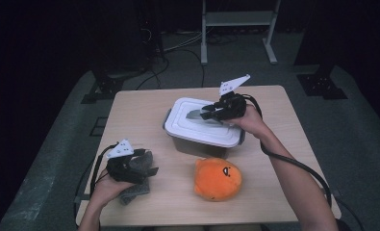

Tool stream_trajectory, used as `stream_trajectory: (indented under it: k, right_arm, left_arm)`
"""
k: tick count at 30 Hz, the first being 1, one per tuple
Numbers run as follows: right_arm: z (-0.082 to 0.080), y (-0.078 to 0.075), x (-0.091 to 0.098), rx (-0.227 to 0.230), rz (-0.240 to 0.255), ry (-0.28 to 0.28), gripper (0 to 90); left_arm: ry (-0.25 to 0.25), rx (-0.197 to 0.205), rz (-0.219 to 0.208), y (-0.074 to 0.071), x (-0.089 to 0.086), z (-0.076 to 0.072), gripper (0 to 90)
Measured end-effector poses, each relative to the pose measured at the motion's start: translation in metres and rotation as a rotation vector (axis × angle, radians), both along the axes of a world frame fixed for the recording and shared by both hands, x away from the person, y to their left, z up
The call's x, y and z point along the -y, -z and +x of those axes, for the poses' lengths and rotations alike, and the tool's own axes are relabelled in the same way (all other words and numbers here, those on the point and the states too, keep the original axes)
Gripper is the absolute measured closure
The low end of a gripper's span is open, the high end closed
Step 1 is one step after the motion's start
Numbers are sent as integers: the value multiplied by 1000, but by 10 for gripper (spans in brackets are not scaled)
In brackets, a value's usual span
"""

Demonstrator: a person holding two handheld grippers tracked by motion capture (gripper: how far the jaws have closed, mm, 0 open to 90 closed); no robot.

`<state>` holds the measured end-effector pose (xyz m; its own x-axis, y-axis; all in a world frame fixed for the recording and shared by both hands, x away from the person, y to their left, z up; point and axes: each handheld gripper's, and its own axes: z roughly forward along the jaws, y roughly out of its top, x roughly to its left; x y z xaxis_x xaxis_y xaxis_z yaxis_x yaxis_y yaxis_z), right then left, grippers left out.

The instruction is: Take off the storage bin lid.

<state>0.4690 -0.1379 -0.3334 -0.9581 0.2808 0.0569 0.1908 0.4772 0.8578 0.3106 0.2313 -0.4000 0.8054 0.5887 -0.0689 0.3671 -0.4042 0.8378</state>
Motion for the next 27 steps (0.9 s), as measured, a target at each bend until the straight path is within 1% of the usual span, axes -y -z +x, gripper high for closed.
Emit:
stream_trajectory:
  k: [6, 10, 16, 19, 20, 22, 23, 27]
  right_arm:
    - [-9, -21, 15, 34, -3, 16, 657]
    - [-18, -35, 34, 46, 17, 37, 658]
    - [-35, -51, 63, 76, -29, 70, 657]
    - [-43, -59, 78, 88, -34, 91, 657]
    - [-47, -60, 84, 89, -32, 98, 657]
    - [-53, -61, 94, 92, -30, 112, 657]
    - [-56, -60, 99, 92, -29, 118, 657]
    - [-67, -53, 119, 80, -25, 148, 657]
  left_arm:
    - [4, 1, 2, 0, 1, 0, 101]
    - [3, 2, -1, 0, 2, -1, 101]
    - [3, 7, 2, -1, 2, -1, 101]
    - [3, 7, 11, -1, 2, -1, 100]
    - [-2, 6, 12, -1, 1, -1, 100]
    - [-12, 9, -3, -1, -2, 0, 99]
    - [-14, 10, -1, -2, -3, 0, 99]
    - [-26, 16, -13, -3, -6, -1, 99]
